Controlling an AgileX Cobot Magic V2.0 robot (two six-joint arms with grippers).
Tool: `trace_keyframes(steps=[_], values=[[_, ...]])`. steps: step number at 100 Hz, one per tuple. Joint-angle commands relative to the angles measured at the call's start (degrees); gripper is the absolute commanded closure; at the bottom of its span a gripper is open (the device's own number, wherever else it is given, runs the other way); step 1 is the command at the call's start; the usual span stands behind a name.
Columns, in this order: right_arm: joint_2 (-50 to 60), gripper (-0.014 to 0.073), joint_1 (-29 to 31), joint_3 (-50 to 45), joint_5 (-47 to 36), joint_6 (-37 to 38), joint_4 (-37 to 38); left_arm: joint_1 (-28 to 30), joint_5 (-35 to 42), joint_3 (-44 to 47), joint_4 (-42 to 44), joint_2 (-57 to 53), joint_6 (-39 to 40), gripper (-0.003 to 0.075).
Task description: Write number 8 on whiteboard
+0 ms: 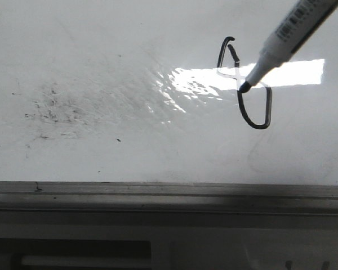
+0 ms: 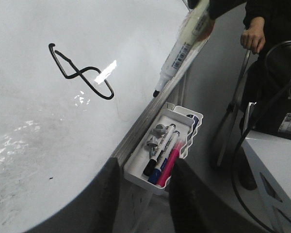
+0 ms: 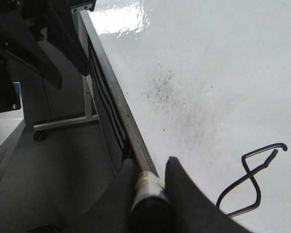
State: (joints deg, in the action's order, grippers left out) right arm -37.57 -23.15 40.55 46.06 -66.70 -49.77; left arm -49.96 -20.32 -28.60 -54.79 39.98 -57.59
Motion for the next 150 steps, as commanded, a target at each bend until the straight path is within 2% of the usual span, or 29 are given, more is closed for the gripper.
trace_keyframes(steps=[1,22,36,59,75,87,128,150], values=[[-0.5,0.0637,0.2,1.3,-2.5,-1.6,-3.1,0.2,0.2,-3.6,-1.3,2.1,-3.4,0.0479],[-0.9,0.0637,0.2,1.3,-2.6,-4.9,-3.2,0.2,-2.0,-5.6,-1.9,4.8,-8.0,0.0372],[-2.7,0.0637,0.2,1.3,-2.7,-6.6,-5.1,0.2,-1.0,-5.6,-1.9,4.8,-8.0,0.0372],[-7.3,0.0637,-0.1,1.3,-2.5,-16.5,-13.8,0.2,-0.4,-5.7,-3.3,6.7,-8.2,0.0373],[-10.5,0.0637,-2.7,1.3,-2.7,-20.8,-14.5,0.2,-0.1,-7.1,-5.2,10.3,-13.9,0.0373],[-12.6,0.0637,-4.9,1.3,-3.1,-22.9,-14.5,0.2,-3.3,-9.5,-5.7,13.5,-18.0,0.0373],[-13.8,0.0637,-14.9,1.3,-10.4,-23.0,-14.5,0.2,-4.3,-12.3,-9.7,20.2,-18.0,0.0373],[-13.8,0.0637,-16.5,1.3,-11.5,-23.0,-14.4,0.2,-5.7,-12.4,-10.6,21.7,-18.0,0.038]])
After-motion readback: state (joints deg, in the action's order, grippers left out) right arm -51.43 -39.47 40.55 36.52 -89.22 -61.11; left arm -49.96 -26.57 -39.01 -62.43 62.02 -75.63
